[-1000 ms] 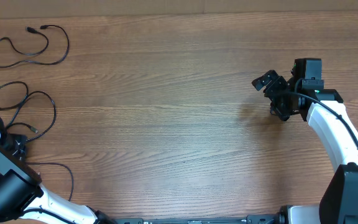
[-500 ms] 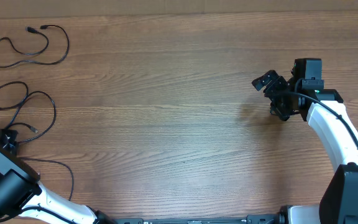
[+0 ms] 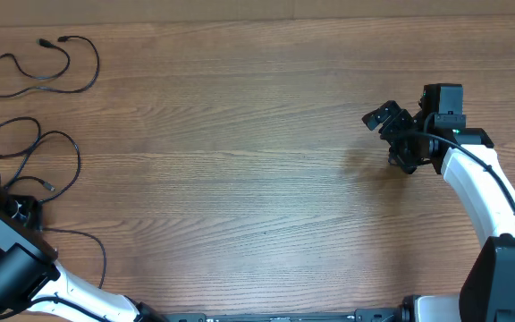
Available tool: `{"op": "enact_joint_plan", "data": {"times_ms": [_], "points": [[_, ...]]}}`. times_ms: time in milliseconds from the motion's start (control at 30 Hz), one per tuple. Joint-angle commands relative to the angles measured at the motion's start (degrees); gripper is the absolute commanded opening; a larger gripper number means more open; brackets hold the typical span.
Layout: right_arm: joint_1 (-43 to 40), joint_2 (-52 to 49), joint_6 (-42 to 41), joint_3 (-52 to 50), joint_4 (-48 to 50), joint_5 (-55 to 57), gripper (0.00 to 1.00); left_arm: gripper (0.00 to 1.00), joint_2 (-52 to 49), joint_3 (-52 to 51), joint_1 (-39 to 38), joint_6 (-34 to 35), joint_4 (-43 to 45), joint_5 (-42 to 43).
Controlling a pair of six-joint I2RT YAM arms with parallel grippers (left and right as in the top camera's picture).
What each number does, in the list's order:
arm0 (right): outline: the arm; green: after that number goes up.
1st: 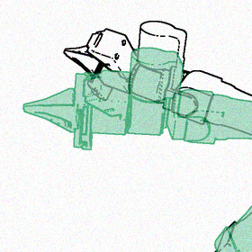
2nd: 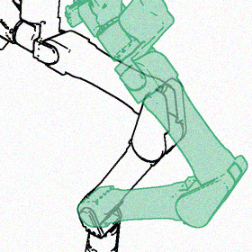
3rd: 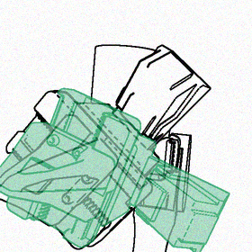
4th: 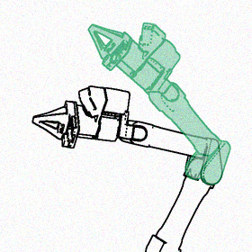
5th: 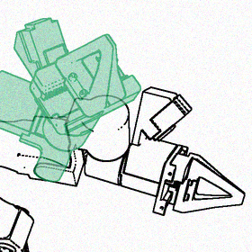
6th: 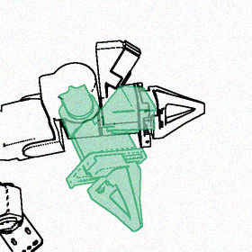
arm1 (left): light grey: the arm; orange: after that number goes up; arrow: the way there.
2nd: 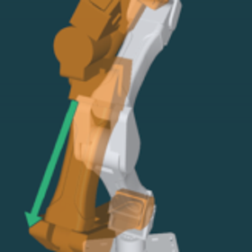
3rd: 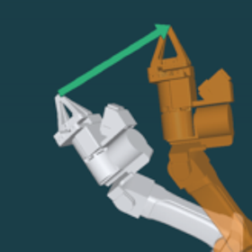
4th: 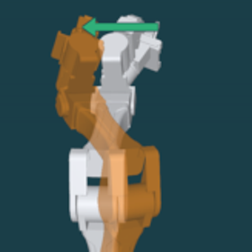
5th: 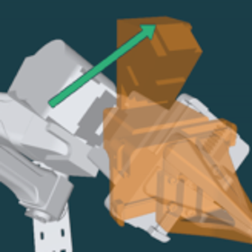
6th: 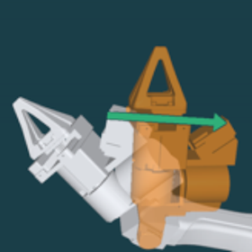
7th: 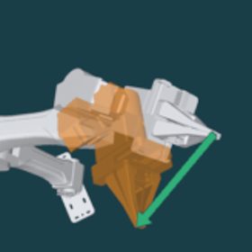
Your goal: Untangle cables
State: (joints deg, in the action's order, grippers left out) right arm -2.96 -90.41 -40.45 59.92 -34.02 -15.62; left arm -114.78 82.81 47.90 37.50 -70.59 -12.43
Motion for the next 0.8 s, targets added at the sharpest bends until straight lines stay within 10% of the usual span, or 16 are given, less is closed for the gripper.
{"op": "enact_joint_plan", "data": {"times_ms": [0, 767], "points": [[-0.1, 0.0, 0.2, 1.3, 0.3, 0.6, 1.0, 0.66, -0.6, -2.8, 0.4, -2.9, 0.1, 0.2], [-0.1, 0.0, 0.2, 1.3, 0.3, 0.6, 1.0, 0.74, -0.6, -13.7, 0.5, -17.9, 7.5, 6.5]]}}
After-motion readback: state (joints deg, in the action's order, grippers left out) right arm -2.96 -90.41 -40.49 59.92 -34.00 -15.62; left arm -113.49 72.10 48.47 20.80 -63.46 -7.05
